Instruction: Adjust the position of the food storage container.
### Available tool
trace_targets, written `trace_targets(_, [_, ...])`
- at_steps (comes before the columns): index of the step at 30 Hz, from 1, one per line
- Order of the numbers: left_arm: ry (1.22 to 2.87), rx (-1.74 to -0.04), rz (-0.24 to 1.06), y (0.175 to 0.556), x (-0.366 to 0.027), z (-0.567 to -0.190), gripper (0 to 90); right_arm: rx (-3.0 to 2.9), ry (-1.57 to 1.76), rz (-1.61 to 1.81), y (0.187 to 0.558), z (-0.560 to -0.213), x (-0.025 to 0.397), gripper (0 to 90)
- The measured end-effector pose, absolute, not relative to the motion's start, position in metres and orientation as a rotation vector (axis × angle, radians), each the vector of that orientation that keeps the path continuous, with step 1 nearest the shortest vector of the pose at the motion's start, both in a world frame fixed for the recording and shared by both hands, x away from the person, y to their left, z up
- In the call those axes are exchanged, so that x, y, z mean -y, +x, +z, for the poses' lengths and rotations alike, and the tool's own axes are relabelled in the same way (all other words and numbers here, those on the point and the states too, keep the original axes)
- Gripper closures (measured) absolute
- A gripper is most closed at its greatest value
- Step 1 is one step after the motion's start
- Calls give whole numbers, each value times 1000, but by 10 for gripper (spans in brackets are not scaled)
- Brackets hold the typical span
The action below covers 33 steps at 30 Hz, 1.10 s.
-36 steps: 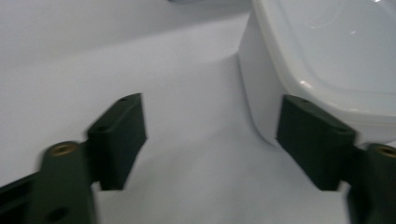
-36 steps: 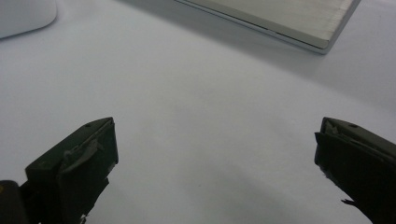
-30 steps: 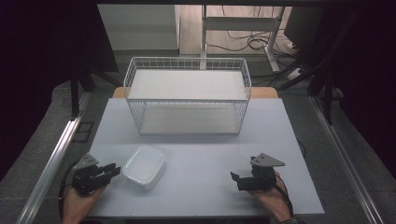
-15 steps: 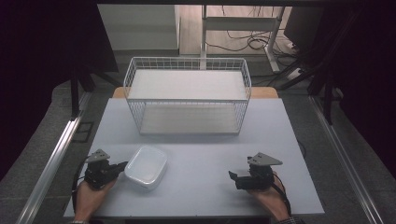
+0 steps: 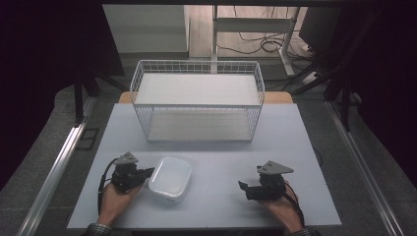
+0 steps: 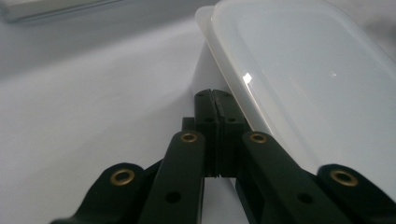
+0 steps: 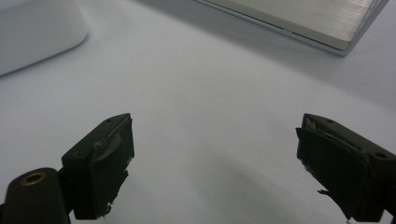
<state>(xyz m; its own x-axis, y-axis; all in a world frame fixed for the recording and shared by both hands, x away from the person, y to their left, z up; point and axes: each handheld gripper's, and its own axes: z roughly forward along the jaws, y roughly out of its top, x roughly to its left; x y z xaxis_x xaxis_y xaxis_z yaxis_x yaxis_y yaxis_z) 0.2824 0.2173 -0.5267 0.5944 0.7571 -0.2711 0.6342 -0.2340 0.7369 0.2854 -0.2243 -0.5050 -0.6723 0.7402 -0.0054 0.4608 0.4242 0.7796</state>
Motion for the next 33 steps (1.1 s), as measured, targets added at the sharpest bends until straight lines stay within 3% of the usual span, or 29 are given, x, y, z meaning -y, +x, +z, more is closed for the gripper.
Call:
trace_targets(6, [1994,-1049,167,299,-188,-525,898,-2350,1025,1111,285,-505,221,129])
trace_targets(11, [1977,-1108,237,290,-203,-519,898,-2361,1021,1115,286,-504,221,175])
trace_targets(15, [1968,-1115,273,255,-226,-514,898,-2378,988,1129,288,-502,213,280])
trace_targets(20, [1951,-1077,245,229,-218,-515,898,-2411,944,1169,296,-497,192,482])
trace_targets(21, [1951,-1077,245,229,-218,-515,898,-2411,944,1169,296,-497,192,482])
trace_targets(23, [1967,-1064,245,222,-211,-516,898,-2449,908,1167,301,-497,180,566])
trace_targets(24, [1992,-1053,255,217,-207,-516,898,-2485,861,1157,308,-499,168,674])
trace_targets(26, [1998,-1052,251,216,-206,-517,898,-2498,845,1154,313,-499,161,716])
trace_targets(27, [2018,-1055,242,214,-203,-519,898,-2521,818,1176,321,-499,148,805])
trace_targets(33, [2062,-1062,208,217,-193,-525,898,-2588,759,1192,340,-503,115,887])
